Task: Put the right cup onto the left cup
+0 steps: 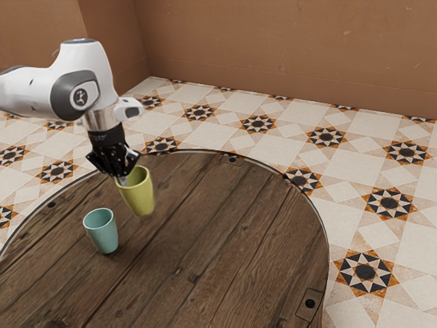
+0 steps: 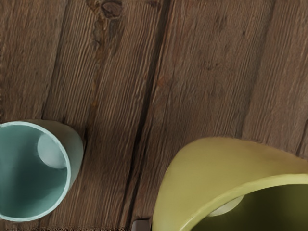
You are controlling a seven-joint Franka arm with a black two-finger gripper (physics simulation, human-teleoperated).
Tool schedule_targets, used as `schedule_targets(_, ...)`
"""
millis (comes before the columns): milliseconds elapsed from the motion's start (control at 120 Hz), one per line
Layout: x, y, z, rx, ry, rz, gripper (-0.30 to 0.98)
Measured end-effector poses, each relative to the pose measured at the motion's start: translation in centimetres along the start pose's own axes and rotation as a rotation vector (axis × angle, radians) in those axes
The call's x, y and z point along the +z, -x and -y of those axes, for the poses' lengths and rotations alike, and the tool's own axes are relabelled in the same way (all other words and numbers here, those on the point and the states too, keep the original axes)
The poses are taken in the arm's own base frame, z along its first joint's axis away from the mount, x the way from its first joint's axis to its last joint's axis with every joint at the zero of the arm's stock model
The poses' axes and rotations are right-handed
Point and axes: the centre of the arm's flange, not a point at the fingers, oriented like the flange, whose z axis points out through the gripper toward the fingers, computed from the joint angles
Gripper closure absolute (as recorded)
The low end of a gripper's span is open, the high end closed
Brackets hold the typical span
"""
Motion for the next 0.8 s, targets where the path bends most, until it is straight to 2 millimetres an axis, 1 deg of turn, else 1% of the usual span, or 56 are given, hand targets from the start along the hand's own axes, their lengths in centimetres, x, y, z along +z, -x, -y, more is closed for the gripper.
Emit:
schedule_targets(225, -0.9, 0.1, 4.1, -0.065, 0.004, 0.003, 0.79)
schedule_targets(333, -1.5, 1.0, 5.2, -0.078, 0.006, -0.002, 0.79)
schedule_targets(400, -1.7, 1.7, 6.3, -0.095, 0.008, -0.003, 0.79)
schedule_targets(492, -1.3, 3.1, 8.2, -0.128, 0.011, 0.004, 0.79)
schedule_targets(583, -0.8, 3.8, 9.9, -0.16, 0.014, 0.014, 0.79)
schedule_targets(717, -0.5, 4.0, 11.7, -0.192, 0.011, 0.018, 0.79)
schedule_targets(800, -0.2, 3.5, 11.8, -0.19, 0.006, 0.024, 0.79)
